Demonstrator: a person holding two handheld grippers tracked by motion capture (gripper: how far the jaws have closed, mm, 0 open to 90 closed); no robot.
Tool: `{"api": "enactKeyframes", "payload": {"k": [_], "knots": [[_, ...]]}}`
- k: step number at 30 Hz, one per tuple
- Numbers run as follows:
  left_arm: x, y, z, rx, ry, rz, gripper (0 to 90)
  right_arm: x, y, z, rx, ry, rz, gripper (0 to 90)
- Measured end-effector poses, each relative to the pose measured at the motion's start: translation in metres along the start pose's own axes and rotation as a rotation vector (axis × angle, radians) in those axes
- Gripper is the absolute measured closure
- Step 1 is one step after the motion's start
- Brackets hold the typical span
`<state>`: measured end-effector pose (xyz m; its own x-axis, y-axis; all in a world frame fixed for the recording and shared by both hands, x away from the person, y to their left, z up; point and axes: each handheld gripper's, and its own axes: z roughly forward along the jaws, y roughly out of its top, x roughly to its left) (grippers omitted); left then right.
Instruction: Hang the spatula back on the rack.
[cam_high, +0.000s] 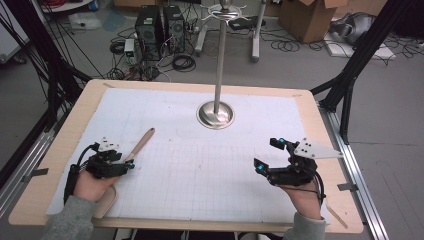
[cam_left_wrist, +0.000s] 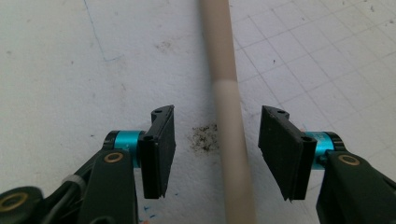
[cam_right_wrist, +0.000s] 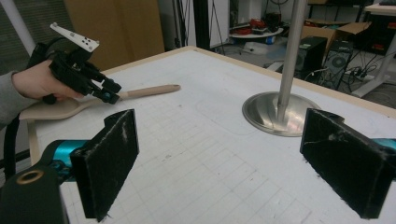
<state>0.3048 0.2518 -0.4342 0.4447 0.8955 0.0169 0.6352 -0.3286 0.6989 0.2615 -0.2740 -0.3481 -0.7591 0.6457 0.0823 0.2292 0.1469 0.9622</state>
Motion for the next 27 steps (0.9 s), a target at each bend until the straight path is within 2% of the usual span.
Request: {"api": "enactKeyframes", "payload": {"k": [9, 14, 17, 23, 27], "knots": [[-0.0031, 0.0003, 0.0017, 0.023, -0.011, 0.031, 59.9, 0.0, -0.0001, -0.0006, 0.002, 0.0, 0.001, 10.6], [-0.0042, 0.0004, 0.0009, 0.029, -0.021, 0.023, 65.2, 0.0, -0.0002, -0.0006, 0.002, 0.0, 0.001, 10.6], [-0.0041, 0.0007, 0.0002, 0.035, -0.023, 0.027, 74.2, -0.0002, -0.0003, -0.0005, 0.002, -0.001, 0.0, 10.6], [-0.0042, 0.0009, 0.0003, 0.035, -0.024, 0.018, 75.2, -0.0002, -0.0004, -0.0005, 0.002, -0.001, 0.0, 10.6], [-0.0041, 0.0009, 0.0002, 0.033, -0.04, 0.003, 76.6, -0.0003, -0.0003, -0.0013, 0.002, -0.003, 0.002, 10.6]]}}
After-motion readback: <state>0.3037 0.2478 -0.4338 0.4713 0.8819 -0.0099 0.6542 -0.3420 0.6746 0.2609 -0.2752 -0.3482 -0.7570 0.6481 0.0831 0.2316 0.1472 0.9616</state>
